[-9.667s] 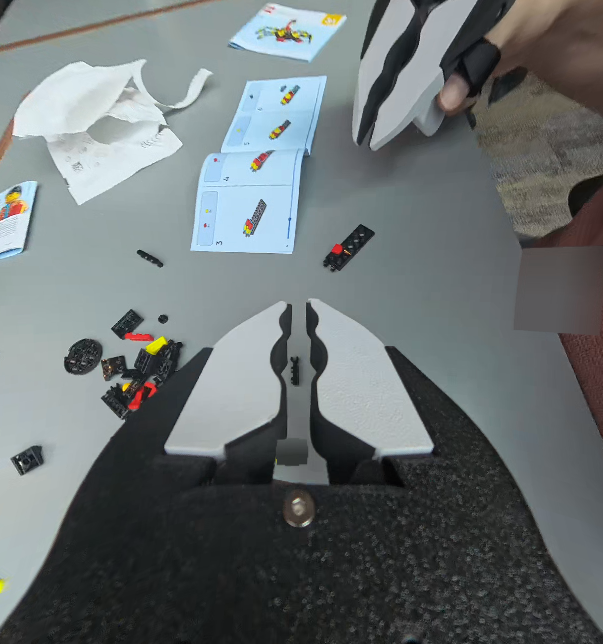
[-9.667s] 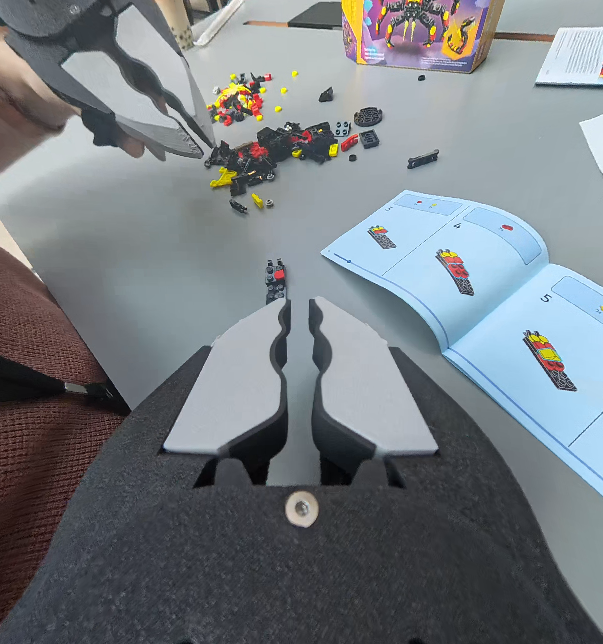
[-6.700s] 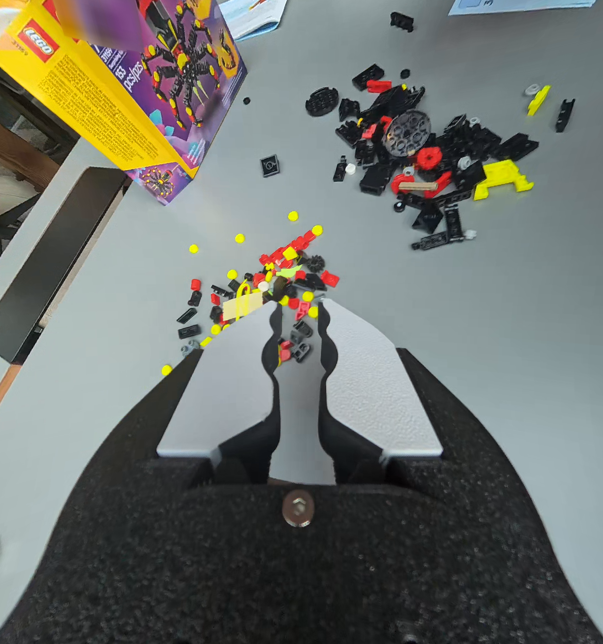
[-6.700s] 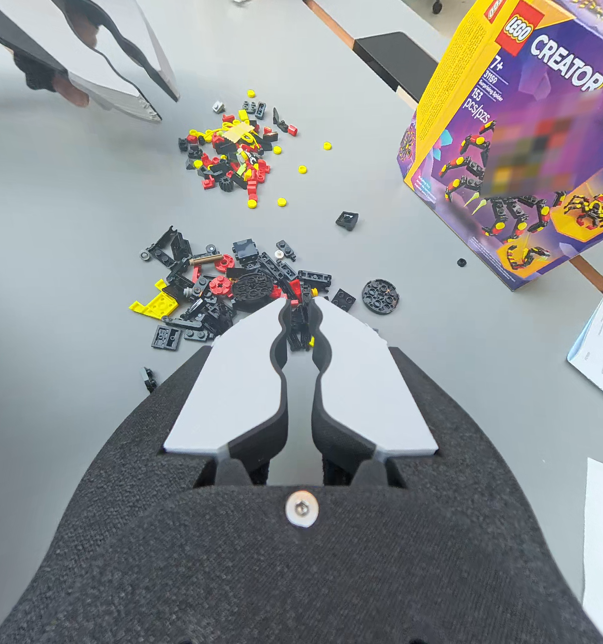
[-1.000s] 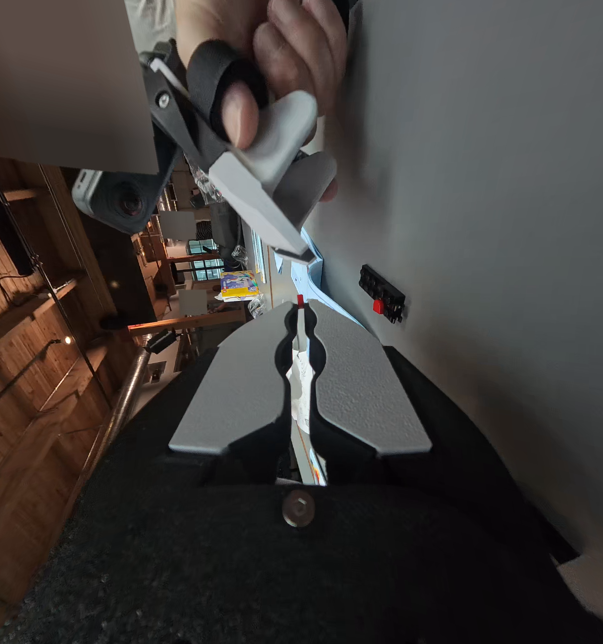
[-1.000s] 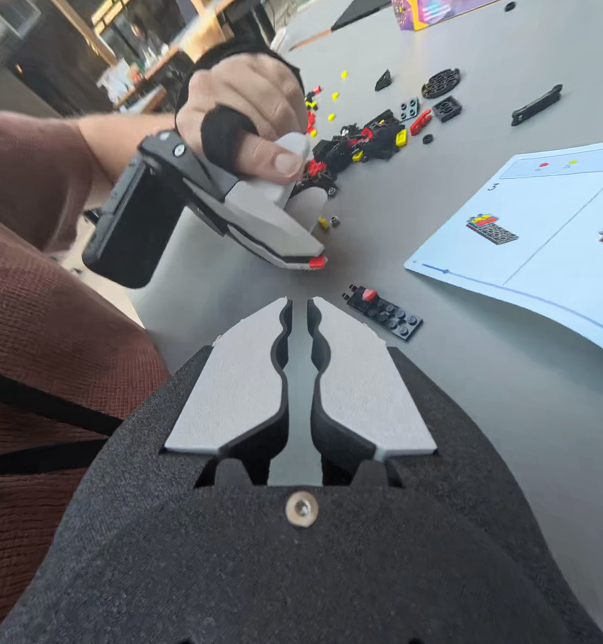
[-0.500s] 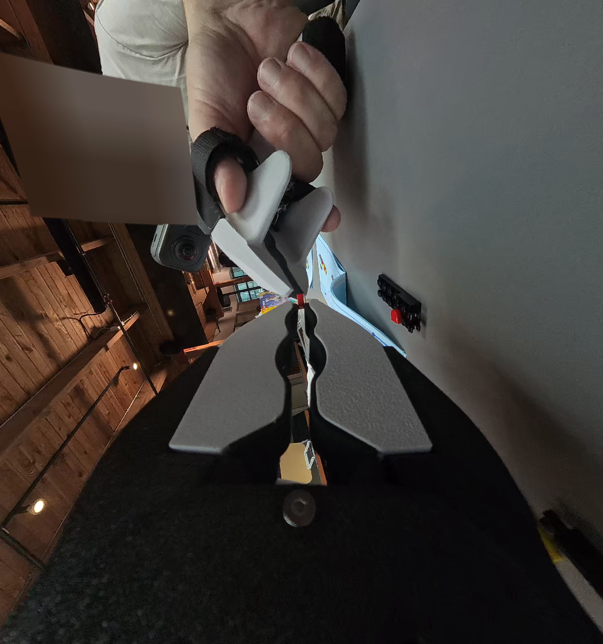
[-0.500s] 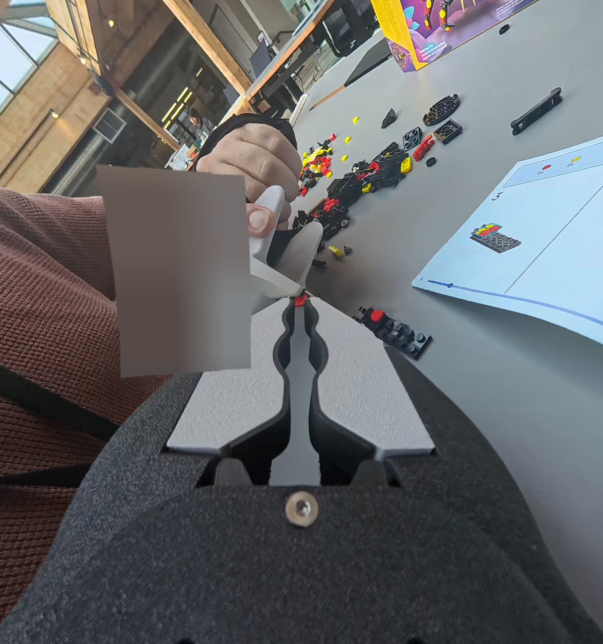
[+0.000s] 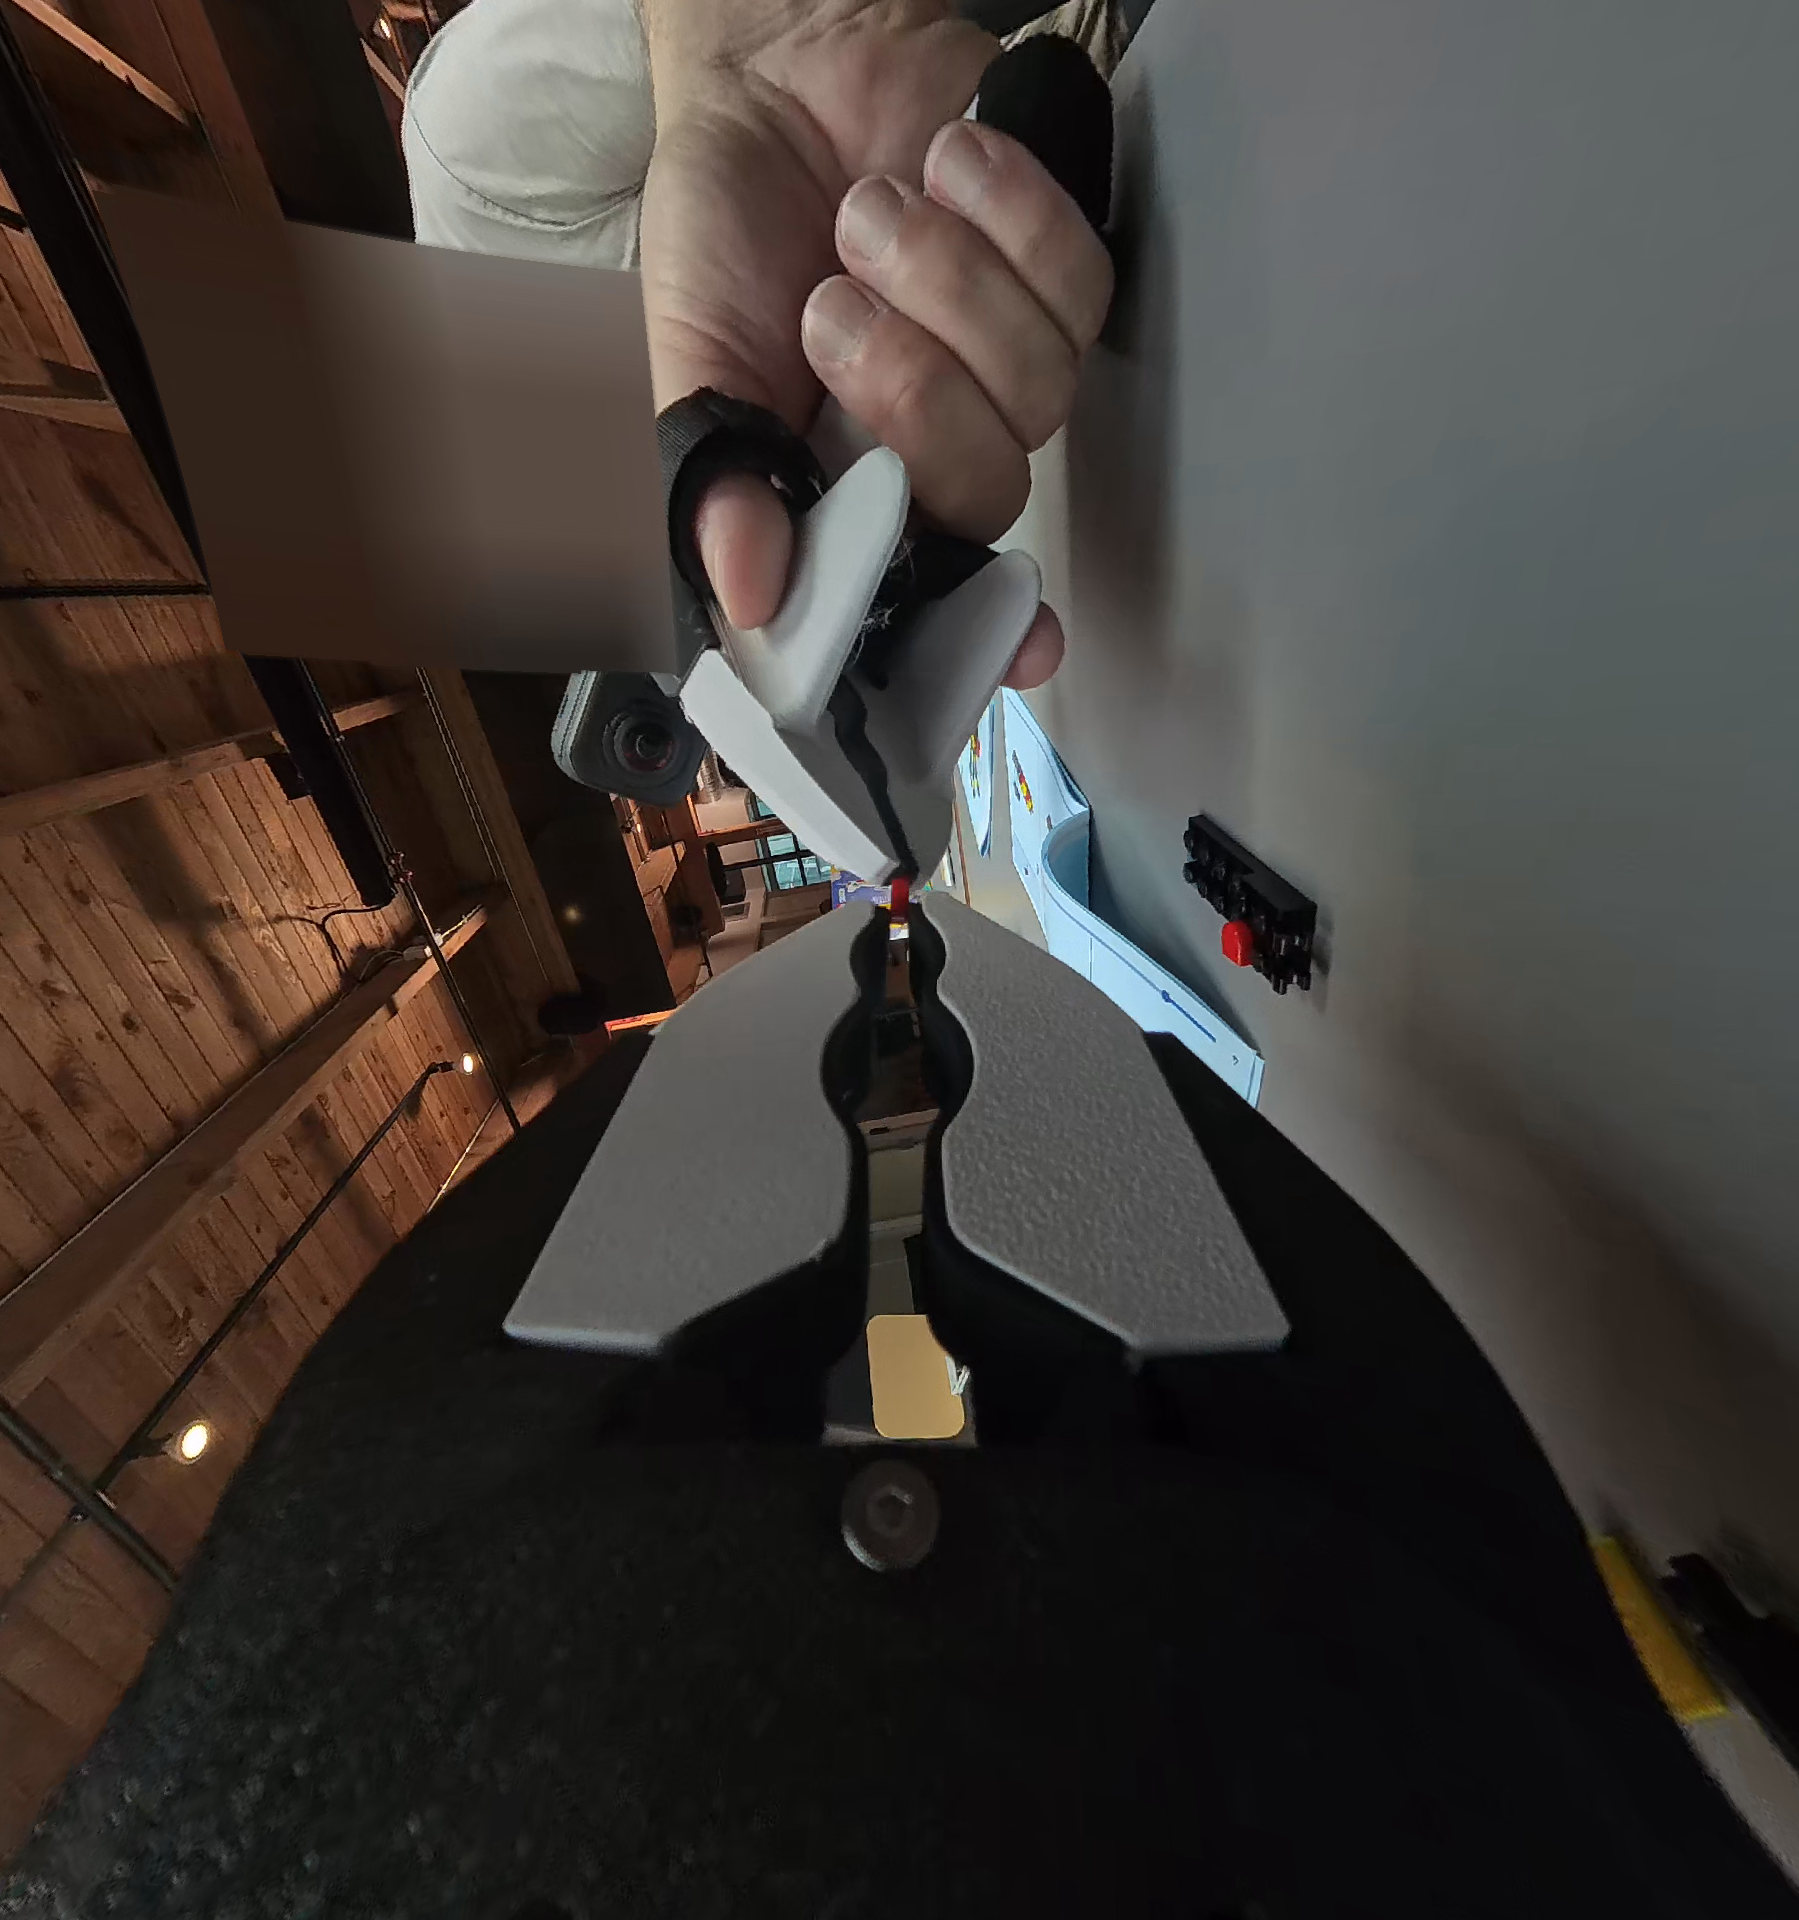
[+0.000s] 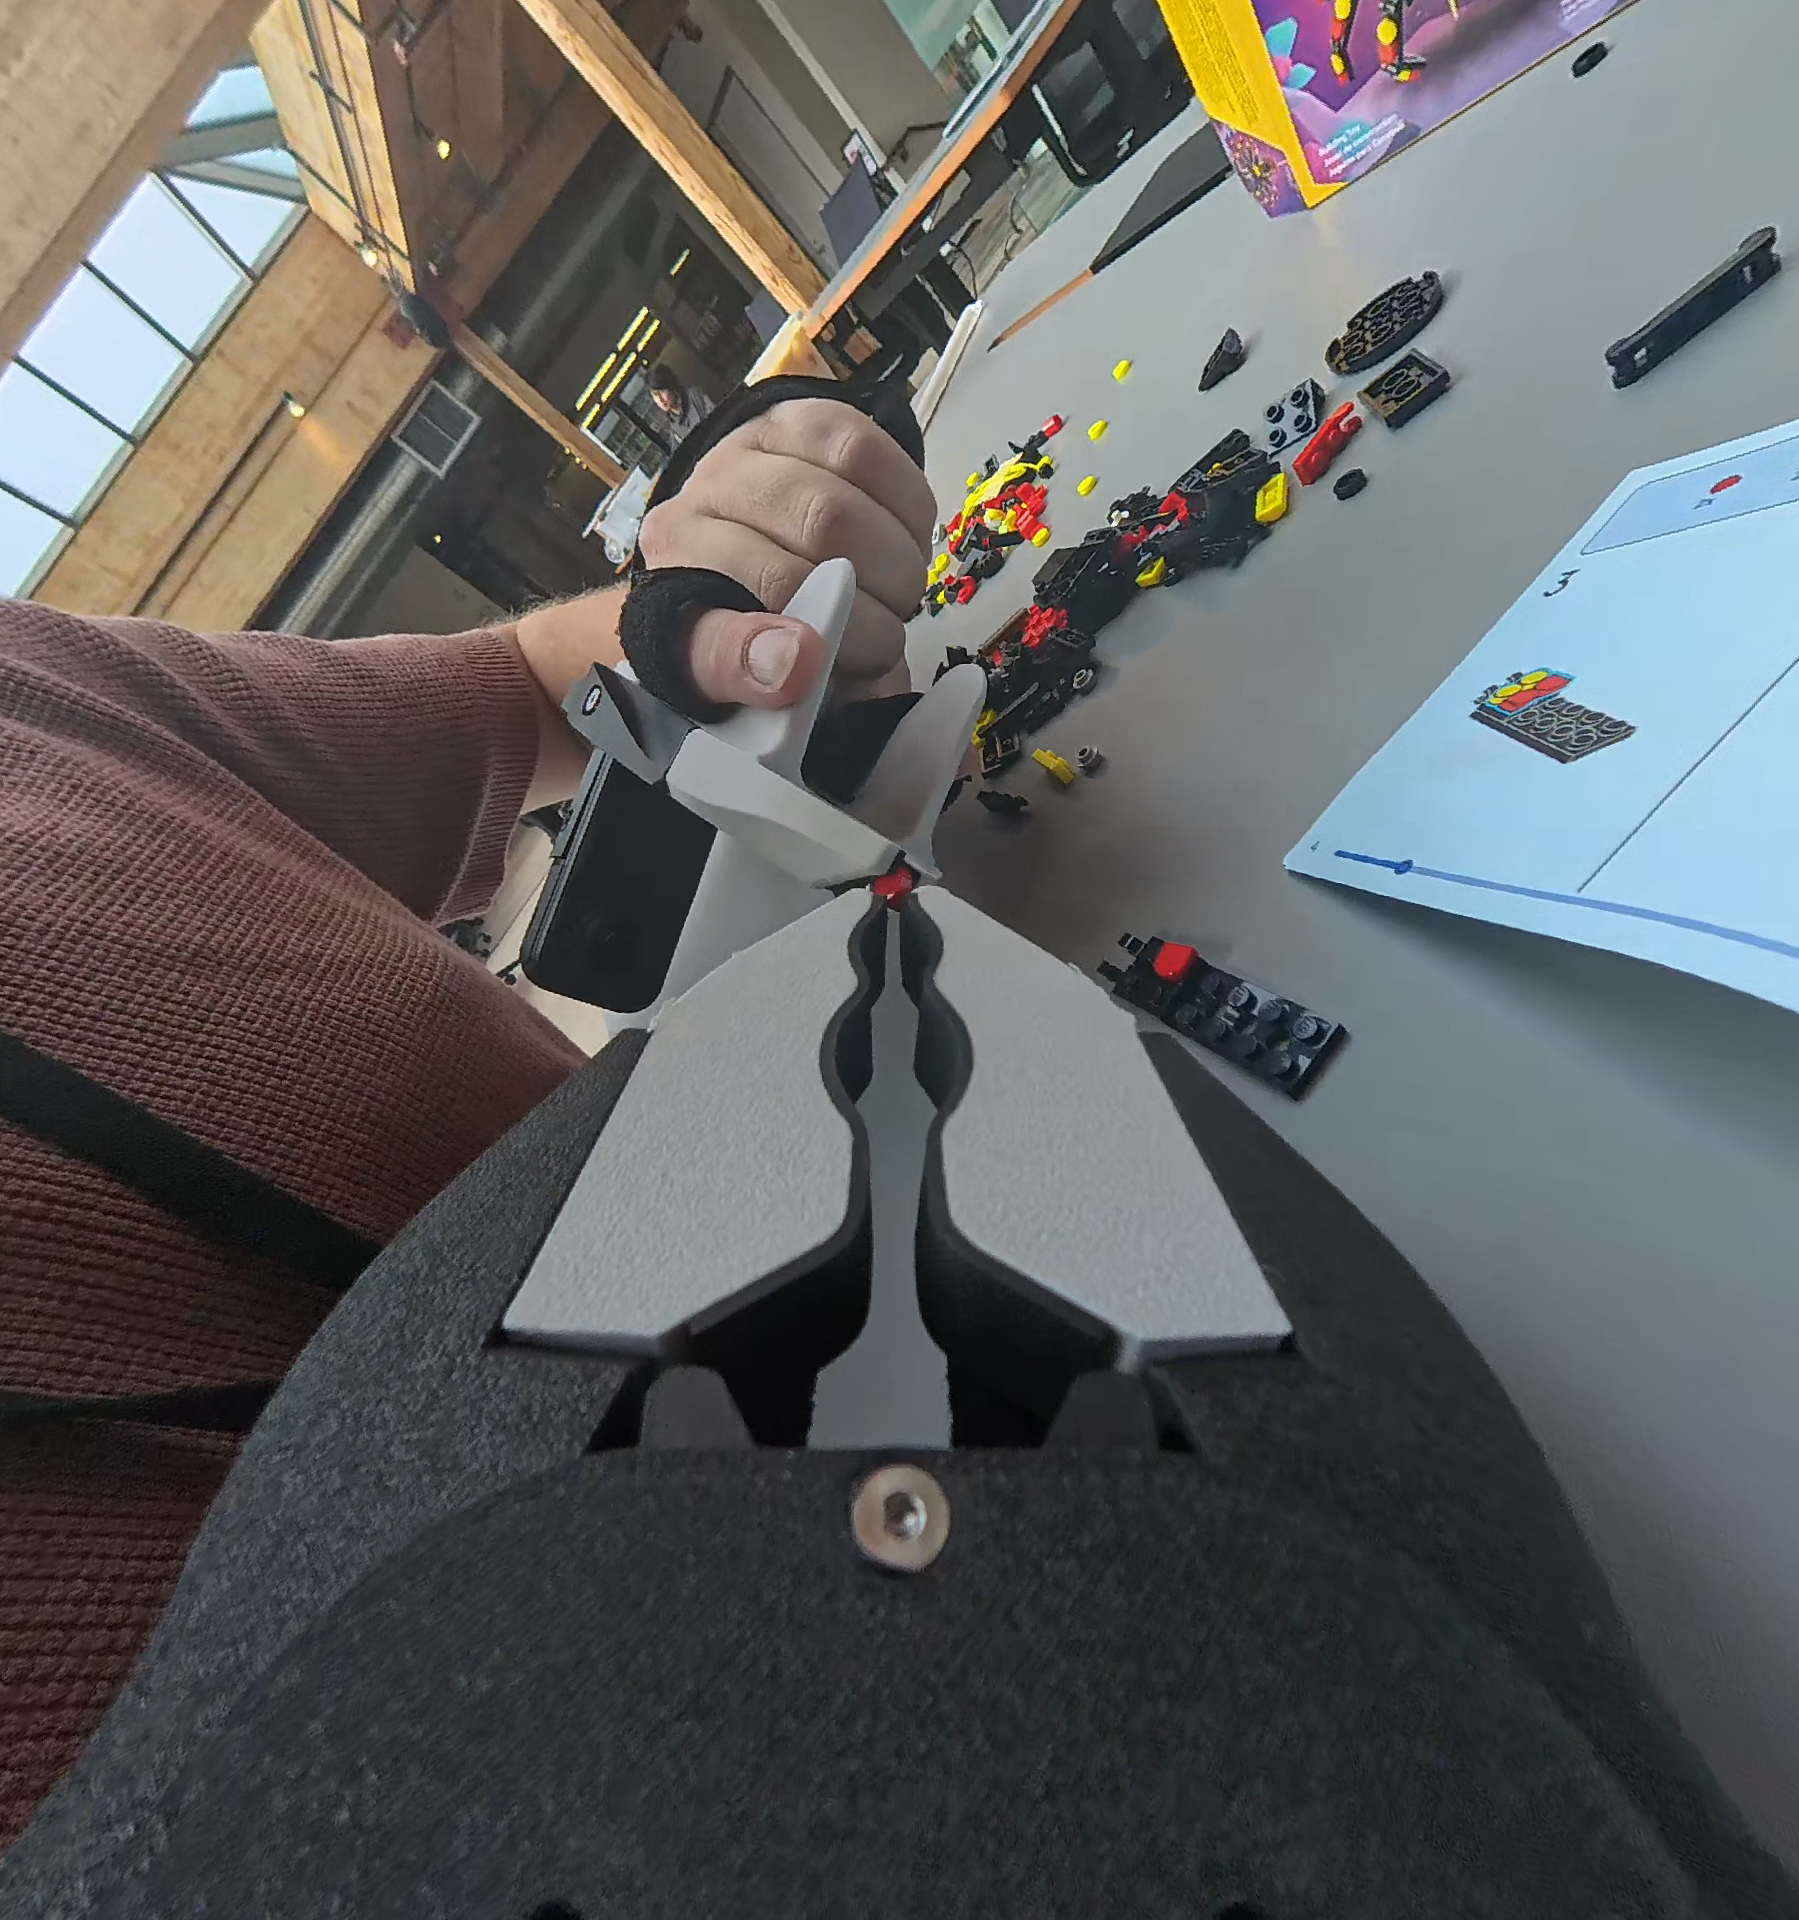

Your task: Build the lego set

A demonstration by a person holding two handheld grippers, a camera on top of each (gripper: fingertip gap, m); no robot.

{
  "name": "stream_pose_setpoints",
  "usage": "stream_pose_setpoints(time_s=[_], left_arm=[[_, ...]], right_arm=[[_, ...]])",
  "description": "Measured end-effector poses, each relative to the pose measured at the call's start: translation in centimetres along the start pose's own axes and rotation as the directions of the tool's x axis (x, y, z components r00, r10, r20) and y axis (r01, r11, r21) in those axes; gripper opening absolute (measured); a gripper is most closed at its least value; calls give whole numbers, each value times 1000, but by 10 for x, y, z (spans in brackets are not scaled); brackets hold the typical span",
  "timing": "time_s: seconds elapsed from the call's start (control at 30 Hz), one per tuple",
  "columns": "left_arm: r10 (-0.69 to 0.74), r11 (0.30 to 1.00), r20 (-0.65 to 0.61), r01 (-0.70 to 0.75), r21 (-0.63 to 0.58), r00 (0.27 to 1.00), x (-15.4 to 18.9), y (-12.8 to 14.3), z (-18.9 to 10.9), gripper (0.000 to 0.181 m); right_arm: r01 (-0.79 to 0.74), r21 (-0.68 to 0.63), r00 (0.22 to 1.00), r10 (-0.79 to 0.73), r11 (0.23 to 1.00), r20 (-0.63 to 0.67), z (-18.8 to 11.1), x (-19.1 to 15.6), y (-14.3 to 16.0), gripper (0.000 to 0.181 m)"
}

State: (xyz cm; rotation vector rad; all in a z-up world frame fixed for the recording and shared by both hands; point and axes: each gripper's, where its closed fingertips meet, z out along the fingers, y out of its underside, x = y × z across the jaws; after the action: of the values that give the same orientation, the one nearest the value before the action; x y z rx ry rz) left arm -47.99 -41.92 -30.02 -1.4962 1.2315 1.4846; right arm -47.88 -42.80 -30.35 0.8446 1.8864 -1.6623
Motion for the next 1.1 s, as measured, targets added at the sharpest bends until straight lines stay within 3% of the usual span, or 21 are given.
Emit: stream_pose_setpoints(time_s=[0.17,0.3,0.4,0.47,0.53,0.6,0.7,0.77,0.87,0.93,1.0,1.1], left_arm=[[-36,999,22,37,-7,999,-2,2,0,3],[-145,989,31,146,-36,989,-5,12,-5,4],[-135,990,22,135,-39,991,-2,11,-4,3],[-126,992,-63,125,-28,990,13,7,-3,3],[-157,988,-173,155,-23,972,32,5,-1,3],[-238,971,-301,233,-50,924,48,4,1,3],[-413,908,-432,399,-127,802,61,6,3,3],[-486,871,-456,457,-180,746,62,12,4,3],[-514,855,-387,496,-153,766,47,16,7,3],[-471,881,-357,453,-138,807,43,18,8,3],[-416,909,-302,400,-118,858,37,18,9,3],[-262,965,-194,250,-86,945,26,17,9,3]], right_arm=[[2,14,1000,-2,1000,2,-2,-1,-2,0],[19,-22,999,-20,1000,-50,-3,6,3,0],[3,-54,997,-7,999,-71,-2,10,7,3],[131,-150,949,-168,980,-267,-10,34,11,5],[274,-303,848,-378,913,-371,-17,46,17,1],[318,-394,803,-466,862,-372,-16,51,21,0],[347,-443,805,-505,827,-312,-9,55,25,1],[368,-466,810,-524,805,-264,-5,52,27,2],[446,-427,789,-571,786,-227,1,45,22,5],[400,-383,837,-502,833,-219,1,42,21,6],[256,-285,931,-315,924,-185,0,36,15,7],[115,-130,989,-125,985,-77,-8,24,-2,6]])
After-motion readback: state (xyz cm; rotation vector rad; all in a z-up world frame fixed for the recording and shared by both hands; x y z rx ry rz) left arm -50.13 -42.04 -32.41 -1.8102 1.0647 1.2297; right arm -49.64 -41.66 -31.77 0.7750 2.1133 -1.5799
